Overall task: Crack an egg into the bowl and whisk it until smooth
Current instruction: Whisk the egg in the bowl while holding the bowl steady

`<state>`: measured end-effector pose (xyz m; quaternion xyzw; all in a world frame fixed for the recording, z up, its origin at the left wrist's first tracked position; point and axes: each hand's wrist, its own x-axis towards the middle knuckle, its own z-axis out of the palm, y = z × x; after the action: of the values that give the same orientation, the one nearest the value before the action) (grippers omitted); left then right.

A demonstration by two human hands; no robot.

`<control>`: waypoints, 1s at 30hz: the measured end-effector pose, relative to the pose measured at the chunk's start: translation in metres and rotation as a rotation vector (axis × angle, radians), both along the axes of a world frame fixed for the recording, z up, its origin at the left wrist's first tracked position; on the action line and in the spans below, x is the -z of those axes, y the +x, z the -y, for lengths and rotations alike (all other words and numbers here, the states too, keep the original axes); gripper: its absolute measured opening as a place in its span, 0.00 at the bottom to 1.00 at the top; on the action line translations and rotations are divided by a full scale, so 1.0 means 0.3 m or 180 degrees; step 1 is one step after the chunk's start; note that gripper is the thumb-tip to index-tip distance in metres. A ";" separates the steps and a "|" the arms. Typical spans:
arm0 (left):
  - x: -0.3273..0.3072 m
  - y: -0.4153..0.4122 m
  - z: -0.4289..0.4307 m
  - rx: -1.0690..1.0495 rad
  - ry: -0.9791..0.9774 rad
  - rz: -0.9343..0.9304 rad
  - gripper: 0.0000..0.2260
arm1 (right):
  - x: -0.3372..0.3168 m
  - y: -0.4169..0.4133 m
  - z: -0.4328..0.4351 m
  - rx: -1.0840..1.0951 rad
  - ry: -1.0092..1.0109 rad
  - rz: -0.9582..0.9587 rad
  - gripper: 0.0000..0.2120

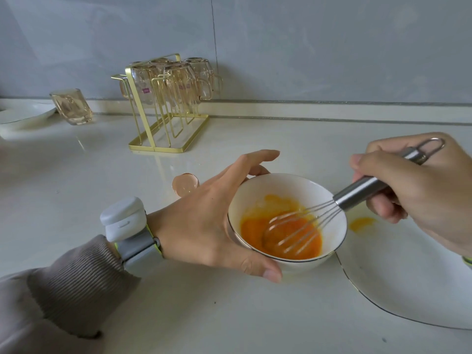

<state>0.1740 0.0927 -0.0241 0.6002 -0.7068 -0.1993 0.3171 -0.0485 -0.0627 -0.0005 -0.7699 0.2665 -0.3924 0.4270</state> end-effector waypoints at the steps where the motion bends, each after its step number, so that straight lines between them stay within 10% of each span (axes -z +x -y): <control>1: 0.000 0.000 -0.001 0.0000 0.0000 0.0000 0.56 | 0.000 0.000 -0.003 -0.0034 0.0041 0.0026 0.18; 30: -0.004 -0.007 -0.002 0.0033 -0.0044 -0.0066 0.54 | -0.025 -0.012 -0.022 0.0049 0.0055 -0.0022 0.18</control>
<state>0.1718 0.0934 -0.0229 0.5922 -0.7080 -0.2023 0.3275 -0.0521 -0.0562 0.0070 -0.7655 0.2772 -0.3907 0.4296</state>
